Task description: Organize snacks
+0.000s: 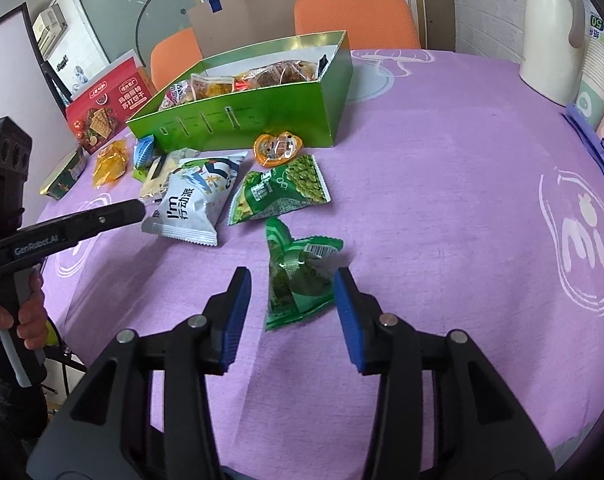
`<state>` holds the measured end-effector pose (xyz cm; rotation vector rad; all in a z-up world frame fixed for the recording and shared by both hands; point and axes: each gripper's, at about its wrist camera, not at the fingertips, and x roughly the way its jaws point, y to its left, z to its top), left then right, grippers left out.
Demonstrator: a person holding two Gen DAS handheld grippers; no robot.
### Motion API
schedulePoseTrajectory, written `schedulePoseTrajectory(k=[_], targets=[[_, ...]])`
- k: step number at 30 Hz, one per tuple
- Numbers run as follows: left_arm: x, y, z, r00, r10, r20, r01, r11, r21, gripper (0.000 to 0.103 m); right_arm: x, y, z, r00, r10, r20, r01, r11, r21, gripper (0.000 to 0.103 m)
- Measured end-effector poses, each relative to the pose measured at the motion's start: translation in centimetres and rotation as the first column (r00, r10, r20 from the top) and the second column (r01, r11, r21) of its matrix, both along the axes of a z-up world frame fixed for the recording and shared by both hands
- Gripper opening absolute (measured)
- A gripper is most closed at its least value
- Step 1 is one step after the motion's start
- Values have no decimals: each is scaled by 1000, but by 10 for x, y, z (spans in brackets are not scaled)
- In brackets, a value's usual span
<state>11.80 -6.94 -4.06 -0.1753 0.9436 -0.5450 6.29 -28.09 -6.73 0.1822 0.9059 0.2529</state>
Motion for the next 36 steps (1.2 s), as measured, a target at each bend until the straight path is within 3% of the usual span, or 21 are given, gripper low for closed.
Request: schedulePoseTrajectory(k=[2, 3, 5, 6, 9, 12, 19, 23, 24, 28, 33, 36], targets=[[-11, 11, 4, 999, 32, 11, -32, 999, -16, 5, 0, 1, 0, 1000, 2, 0, -2, 1000, -1, 47], [-13, 15, 6, 999, 52, 15, -52, 998, -22, 11, 0, 1, -1, 1000, 0, -2, 0, 1000, -1, 48], [-12, 16, 8, 997, 75, 21, -74, 997, -35, 40, 2, 2, -3, 1000, -9, -11, 9, 1000, -5, 49], [-10, 13, 9, 996, 87, 29, -86, 996, -28, 63, 1, 3, -3, 1000, -13, -12, 12, 1000, -6, 49], [-2, -7, 10, 996, 66, 63, -66, 998, 1, 68, -3, 4, -3, 1000, -13, -1, 13, 1000, -9, 54], [13, -31, 4, 999, 23, 48, -25, 998, 52, 73, -4, 3, -5, 1000, -20, -2, 20, 1000, -18, 55], [38, -55, -18, 1000, 14, -13, -12, 992, 125, 74, -2, -4, -11, 999, -30, -19, 30, 1000, -2, 55], [42, -52, -26, 999, 14, -29, -11, 994, 108, 72, 0, -5, -14, 999, -31, -20, 31, 1000, 3, 55], [42, -53, -26, 1000, 4, -25, -1, 993, 115, 62, -1, -5, -14, 999, -30, -21, 30, 1000, 1, 55], [40, -50, -24, 999, -21, -26, 24, 991, 131, 49, -1, -2, -13, 999, -25, -21, 25, 1000, -1, 55], [18, -26, -17, 999, -17, -29, 20, 996, 85, 47, -5, 2, -12, 1000, -12, -15, 12, 1000, -6, 55], [-9, -4, -9, 1000, -5, 9, 4, 993, 116, 48, -6, 5, -10, 1000, -1, -10, 1, 1000, -8, 55]])
